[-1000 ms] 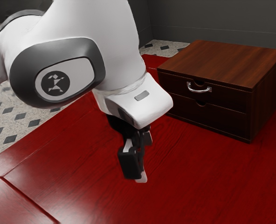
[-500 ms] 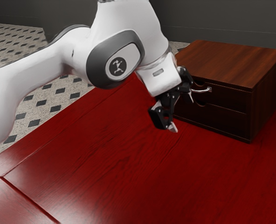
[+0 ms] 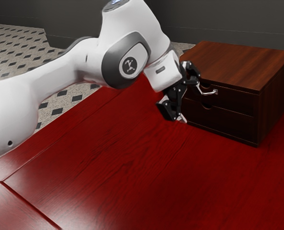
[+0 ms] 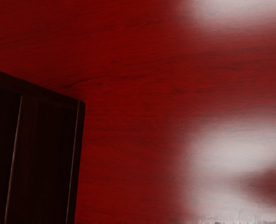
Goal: Pull the drawer handle with one arm to open the drawer
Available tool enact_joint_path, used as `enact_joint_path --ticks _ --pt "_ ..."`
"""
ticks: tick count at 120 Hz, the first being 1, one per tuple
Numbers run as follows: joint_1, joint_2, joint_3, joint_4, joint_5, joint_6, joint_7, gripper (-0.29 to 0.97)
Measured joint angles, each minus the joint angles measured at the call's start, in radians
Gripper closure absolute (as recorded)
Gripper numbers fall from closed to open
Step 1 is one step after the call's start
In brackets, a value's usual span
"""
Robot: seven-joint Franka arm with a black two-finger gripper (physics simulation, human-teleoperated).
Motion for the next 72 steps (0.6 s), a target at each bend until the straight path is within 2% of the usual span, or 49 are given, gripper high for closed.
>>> enact_joint_path --ticks 19,48,72 --pt "0.003 0.057 0.038 0.045 -0.012 0.003 0.031 0.0" --pt "0.003 0.099 0.045 0.06 -0.023 0.009 0.062 0.0" --pt "0.004 0.161 0.078 0.149 -0.037 0.006 0.078 0.0"
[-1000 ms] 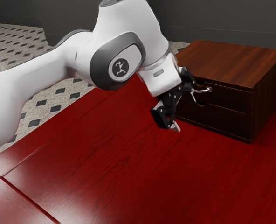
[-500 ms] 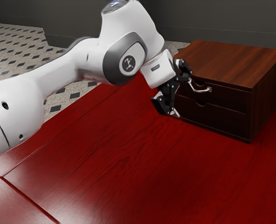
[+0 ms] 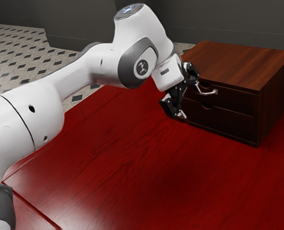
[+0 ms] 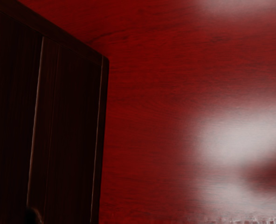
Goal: Pull the drawer handle with one arm to open the drawer
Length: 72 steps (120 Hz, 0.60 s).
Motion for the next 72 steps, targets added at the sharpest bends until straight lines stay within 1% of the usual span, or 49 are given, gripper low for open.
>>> enact_joint_path --ticks 29,72 --pt "0.001 0.091 0.025 0.114 -0.024 -0.019 0.013 0.0" --pt "0.012 0.126 0.065 0.132 -0.067 -0.038 0.025 0.0"
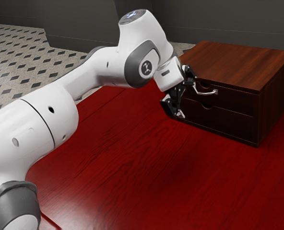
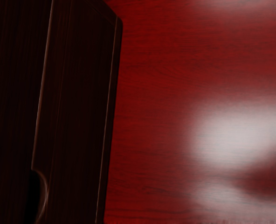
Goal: Pull the drawer handle with one arm to open the drawer
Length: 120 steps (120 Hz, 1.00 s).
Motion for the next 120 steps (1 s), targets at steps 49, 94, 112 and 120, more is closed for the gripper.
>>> enact_joint_path --ticks 49,94,112,120 --pt "-0.004 0.052 0.005 0.085 -0.027 -0.002 0.007 0.0" --pt "0.002 0.093 0.028 0.103 -0.049 -0.001 0.009 0.0" --pt "0.012 0.097 0.021 0.126 -0.052 0.0 0.007 0.0" --pt "0.025 0.132 0.008 0.187 -0.053 -0.003 0.007 0.0"
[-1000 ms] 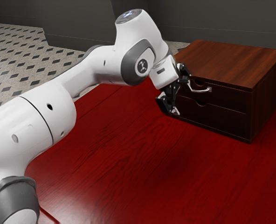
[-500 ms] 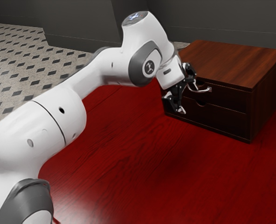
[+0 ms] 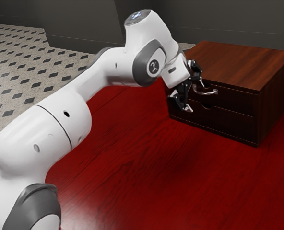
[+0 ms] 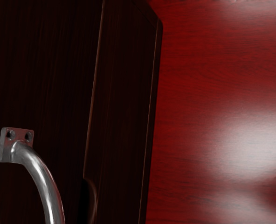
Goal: Pull the drawer handle with one arm to open the drawer
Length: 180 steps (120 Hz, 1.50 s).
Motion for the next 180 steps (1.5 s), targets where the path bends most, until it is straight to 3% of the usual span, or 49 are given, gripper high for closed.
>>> enact_joint_path --ticks 40,49,60,67,76,180 --pt "0.056 0.085 -0.045 0.084 -0.003 -0.007 -0.003 0.0" --pt "0.058 0.091 -0.048 0.084 -0.002 -0.006 -0.003 -0.03" --pt "0.06 0.097 -0.051 0.086 -0.002 -0.007 -0.005 -0.17" --pt "0.06 0.097 -0.052 0.089 -0.002 -0.01 -0.009 -0.14" --pt "0.058 0.091 -0.052 0.089 -0.003 -0.014 -0.012 0.0" --pt "0.052 0.055 -0.056 0.076 -0.02 -0.036 -0.013 0.0"
